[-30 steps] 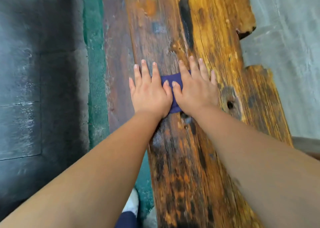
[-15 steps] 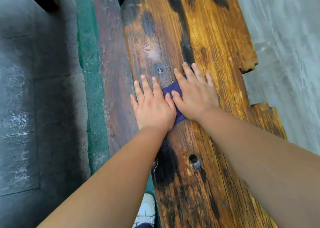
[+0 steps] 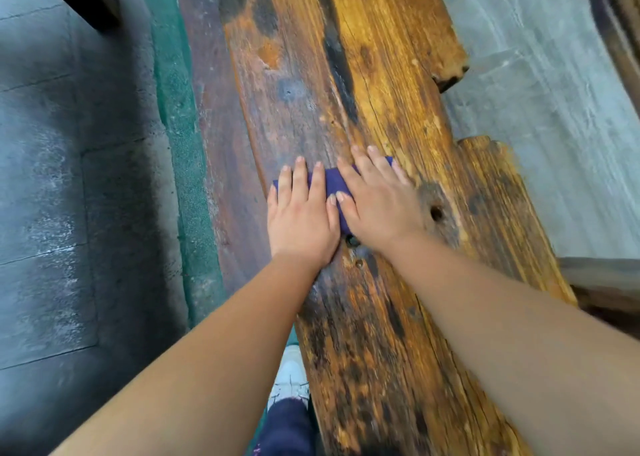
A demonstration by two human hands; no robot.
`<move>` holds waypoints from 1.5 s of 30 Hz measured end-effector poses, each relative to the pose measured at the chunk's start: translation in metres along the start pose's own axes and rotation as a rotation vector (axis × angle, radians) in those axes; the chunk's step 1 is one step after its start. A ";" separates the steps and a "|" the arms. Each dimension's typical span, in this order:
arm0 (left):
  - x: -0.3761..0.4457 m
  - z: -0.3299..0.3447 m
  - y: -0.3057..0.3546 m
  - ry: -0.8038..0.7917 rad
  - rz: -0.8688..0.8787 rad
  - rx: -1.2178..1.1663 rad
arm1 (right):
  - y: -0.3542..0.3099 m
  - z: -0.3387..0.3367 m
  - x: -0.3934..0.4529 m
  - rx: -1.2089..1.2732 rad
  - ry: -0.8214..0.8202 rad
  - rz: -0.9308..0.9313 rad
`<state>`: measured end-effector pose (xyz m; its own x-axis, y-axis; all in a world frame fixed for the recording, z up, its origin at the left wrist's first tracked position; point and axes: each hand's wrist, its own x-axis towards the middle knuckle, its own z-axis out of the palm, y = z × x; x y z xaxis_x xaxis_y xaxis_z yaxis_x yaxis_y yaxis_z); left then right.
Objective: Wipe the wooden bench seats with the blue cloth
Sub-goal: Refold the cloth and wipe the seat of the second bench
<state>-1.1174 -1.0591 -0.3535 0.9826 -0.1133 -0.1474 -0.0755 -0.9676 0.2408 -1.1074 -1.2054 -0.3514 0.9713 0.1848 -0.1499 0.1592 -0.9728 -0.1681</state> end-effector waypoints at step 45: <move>0.240 -0.011 0.069 0.038 -0.016 0.014 | 0.102 -0.032 0.186 0.048 0.084 0.319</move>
<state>-0.8850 -1.1502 -0.3614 0.9894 -0.0891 -0.1147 -0.0615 -0.9724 0.2252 -0.9053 -1.2745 -0.3649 0.9824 -0.1416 -0.1220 -0.1615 -0.9718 -0.1718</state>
